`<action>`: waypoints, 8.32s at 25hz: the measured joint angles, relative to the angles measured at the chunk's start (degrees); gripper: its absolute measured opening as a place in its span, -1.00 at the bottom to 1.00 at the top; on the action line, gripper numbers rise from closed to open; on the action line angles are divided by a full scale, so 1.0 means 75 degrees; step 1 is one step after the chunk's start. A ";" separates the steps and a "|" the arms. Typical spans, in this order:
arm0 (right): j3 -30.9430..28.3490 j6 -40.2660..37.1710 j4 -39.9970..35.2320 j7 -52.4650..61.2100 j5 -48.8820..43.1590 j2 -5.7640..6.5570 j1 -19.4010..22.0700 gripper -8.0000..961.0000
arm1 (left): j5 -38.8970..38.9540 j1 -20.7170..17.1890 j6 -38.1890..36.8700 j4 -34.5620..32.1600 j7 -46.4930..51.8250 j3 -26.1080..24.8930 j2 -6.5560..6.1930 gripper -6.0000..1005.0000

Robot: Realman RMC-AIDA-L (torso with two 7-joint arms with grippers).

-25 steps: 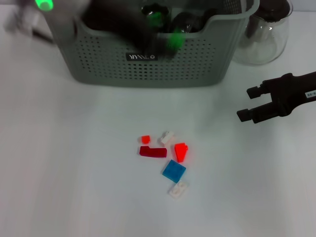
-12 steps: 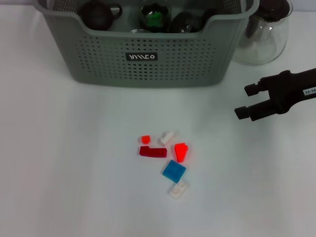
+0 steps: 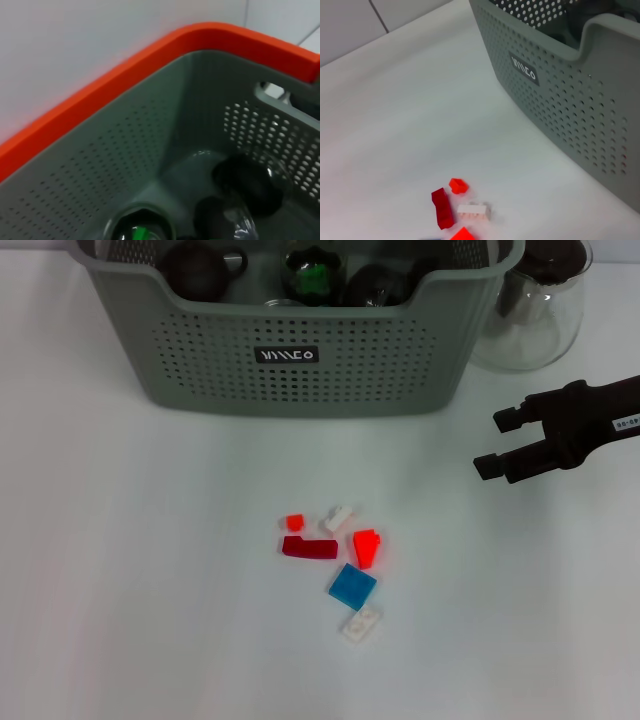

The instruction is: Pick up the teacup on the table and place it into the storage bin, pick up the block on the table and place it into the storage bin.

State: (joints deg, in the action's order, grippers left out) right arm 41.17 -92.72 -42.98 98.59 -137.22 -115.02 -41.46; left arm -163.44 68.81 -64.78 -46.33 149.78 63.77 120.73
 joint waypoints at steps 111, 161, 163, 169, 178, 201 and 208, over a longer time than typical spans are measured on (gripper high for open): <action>0.3343 -0.0833 -0.0982 0.1446 -0.0496 -0.0413 -0.1863 0.89 | 0.6710 -0.6411 -0.4953 -0.0085 -0.9784 -0.4240 0.0496 0.54; 0.8103 0.1908 -0.0011 0.3293 0.0600 -0.0846 -0.2493 0.64 | 0.5959 -0.6648 -0.5202 0.0274 -1.1335 -0.4953 0.0486 0.74; 0.8152 0.1933 -0.0006 0.3294 0.0674 -0.0847 -0.2488 0.60 | 0.5960 -0.6659 -0.5203 0.0273 -1.1335 -0.4953 0.0485 0.74; 0.8345 0.2110 0.0100 0.3296 0.0719 -0.0852 -0.2484 0.34 | 0.5960 -0.6667 -0.5203 0.0290 -1.1330 -0.4952 0.0494 0.74; 0.8384 0.2227 0.0107 0.3296 0.0750 -0.0859 -0.2488 0.34 | 0.5960 -0.6668 -0.5183 0.0365 -1.1346 -0.4961 0.0497 0.74; 0.8420 0.2499 0.0188 0.3270 0.0776 -0.0847 -0.2487 0.34 | 0.5960 -0.6668 -0.5119 0.0377 -1.1358 -0.4968 0.0497 0.74; 0.8443 0.2578 0.0188 0.3283 0.0774 -0.0811 -0.2487 0.34 | 0.5961 -0.6668 -0.5121 0.0376 -1.1359 -0.5033 0.0492 0.74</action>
State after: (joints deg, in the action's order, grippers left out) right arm 104.50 -73.39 -41.57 123.21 -131.41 -121.10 -60.12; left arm -118.73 18.81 -103.18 -43.50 64.59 26.02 124.41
